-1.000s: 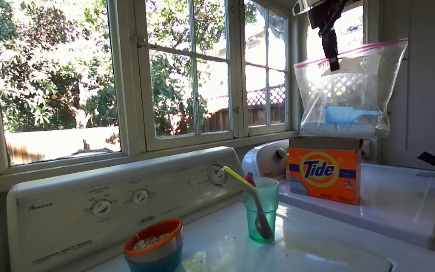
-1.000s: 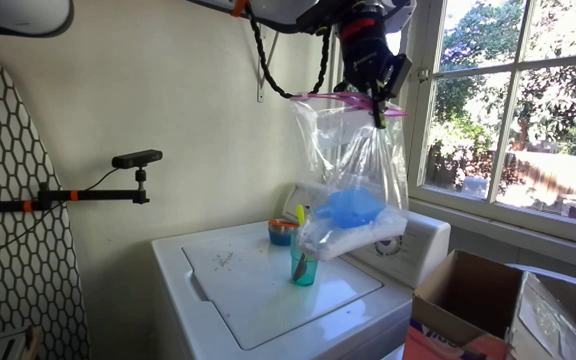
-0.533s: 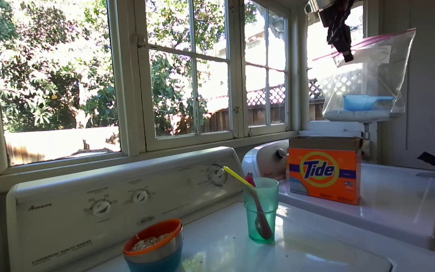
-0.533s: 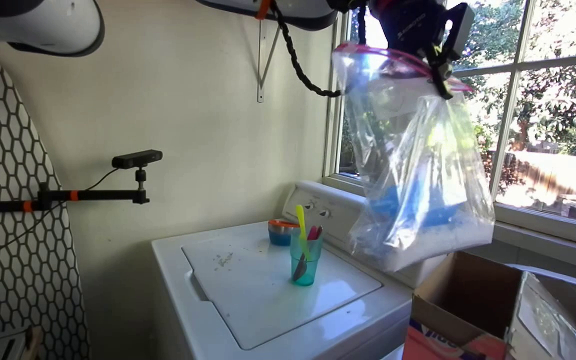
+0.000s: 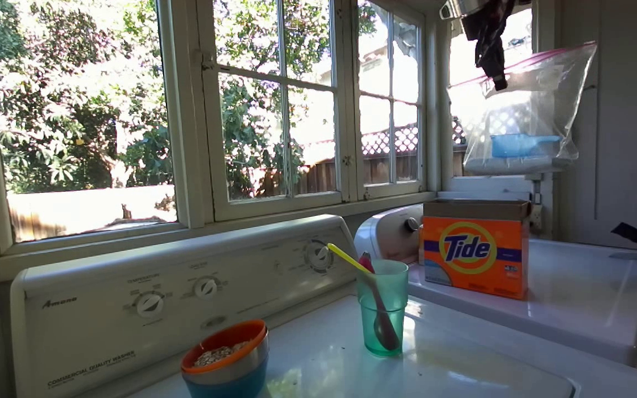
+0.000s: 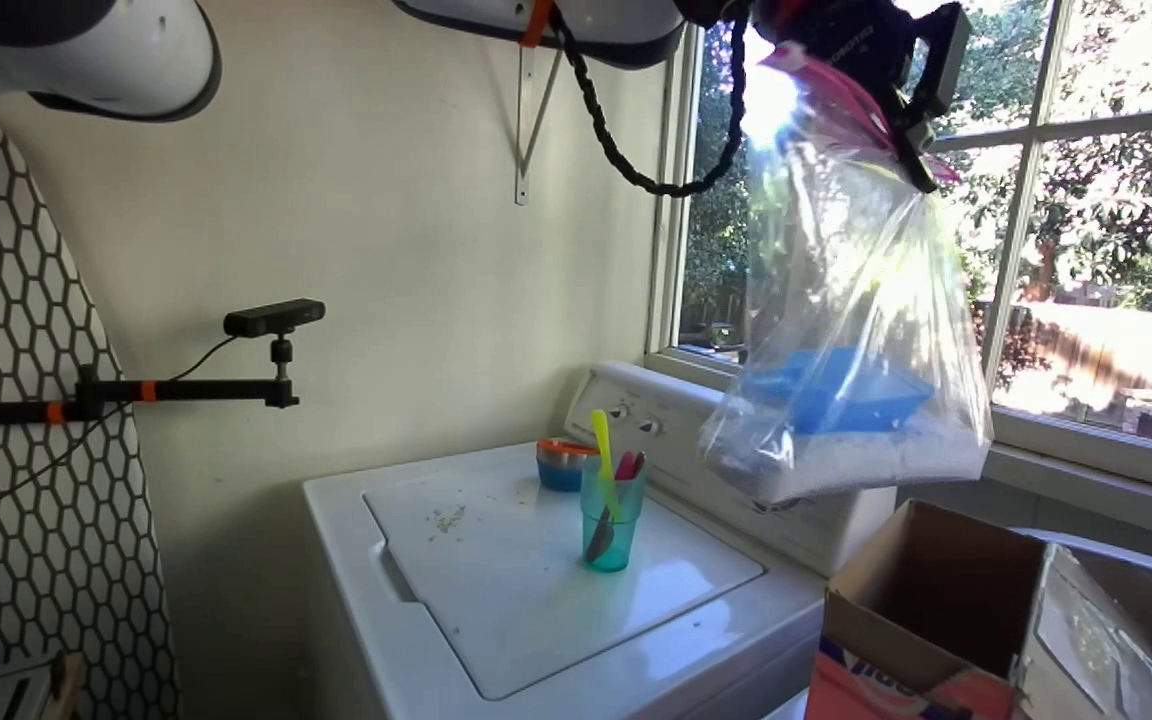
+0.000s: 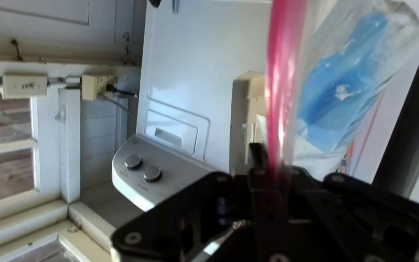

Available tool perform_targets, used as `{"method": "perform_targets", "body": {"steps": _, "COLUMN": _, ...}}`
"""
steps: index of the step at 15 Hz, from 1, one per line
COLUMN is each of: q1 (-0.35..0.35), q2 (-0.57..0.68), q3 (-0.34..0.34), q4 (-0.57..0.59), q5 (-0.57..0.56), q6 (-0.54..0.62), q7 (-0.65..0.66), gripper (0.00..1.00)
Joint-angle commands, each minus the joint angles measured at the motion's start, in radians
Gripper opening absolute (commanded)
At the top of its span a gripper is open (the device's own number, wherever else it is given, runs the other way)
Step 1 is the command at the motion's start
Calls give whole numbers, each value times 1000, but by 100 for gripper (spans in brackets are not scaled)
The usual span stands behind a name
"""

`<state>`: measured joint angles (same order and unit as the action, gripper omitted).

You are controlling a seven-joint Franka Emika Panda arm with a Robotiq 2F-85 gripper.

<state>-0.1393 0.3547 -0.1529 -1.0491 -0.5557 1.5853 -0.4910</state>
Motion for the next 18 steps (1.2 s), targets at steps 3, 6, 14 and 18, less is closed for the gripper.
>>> {"method": "perform_targets", "body": {"steps": 3, "q1": -17, "q2": 3, "q3": 24, "q4": -97, "q5": -8, "q6": 334, "q7": -127, "gripper": 1}}
{"method": "perform_targets", "body": {"steps": 6, "q1": -21, "q2": 9, "q3": 22, "q4": -133, "q5": 2, "q6": 407, "q7": -165, "gripper": 1}}
{"method": "perform_targets", "body": {"steps": 14, "q1": -40, "q2": -1, "q3": 26, "q4": -227, "q5": 31, "q6": 431, "q7": -208, "gripper": 1}}
{"method": "perform_targets", "body": {"steps": 18, "q1": -31, "q2": -16, "q3": 17, "q4": -270, "q5": 23, "q6": 382, "q7": -184, "gripper": 1}}
